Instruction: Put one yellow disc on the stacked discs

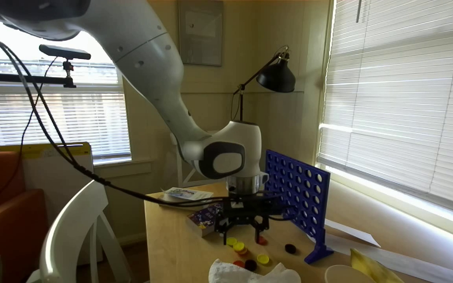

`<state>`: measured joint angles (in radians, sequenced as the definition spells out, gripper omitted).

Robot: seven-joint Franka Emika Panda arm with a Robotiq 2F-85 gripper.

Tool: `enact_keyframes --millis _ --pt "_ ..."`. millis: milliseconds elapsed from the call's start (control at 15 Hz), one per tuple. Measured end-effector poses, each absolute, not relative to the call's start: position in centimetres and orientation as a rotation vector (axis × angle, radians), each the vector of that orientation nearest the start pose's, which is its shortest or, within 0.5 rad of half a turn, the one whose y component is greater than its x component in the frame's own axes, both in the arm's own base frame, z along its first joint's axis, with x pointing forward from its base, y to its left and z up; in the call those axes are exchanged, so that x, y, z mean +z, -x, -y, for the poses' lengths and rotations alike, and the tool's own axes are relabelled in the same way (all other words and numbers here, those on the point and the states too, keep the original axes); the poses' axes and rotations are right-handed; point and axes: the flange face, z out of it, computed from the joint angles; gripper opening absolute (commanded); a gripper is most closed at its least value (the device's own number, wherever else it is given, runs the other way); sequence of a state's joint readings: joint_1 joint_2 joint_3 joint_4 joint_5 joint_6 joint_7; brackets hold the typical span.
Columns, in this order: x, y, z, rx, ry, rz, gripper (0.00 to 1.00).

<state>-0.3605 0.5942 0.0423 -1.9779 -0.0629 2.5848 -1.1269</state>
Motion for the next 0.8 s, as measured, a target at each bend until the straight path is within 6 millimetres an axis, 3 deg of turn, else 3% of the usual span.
enact_keyframes --millis 333,800 --pt "15.83 -57.73 18.40 -0.033 2.884 1.326 1.00" --pt "15.62 -57.30 19.05 -0.035 2.920 1.302 1.00"
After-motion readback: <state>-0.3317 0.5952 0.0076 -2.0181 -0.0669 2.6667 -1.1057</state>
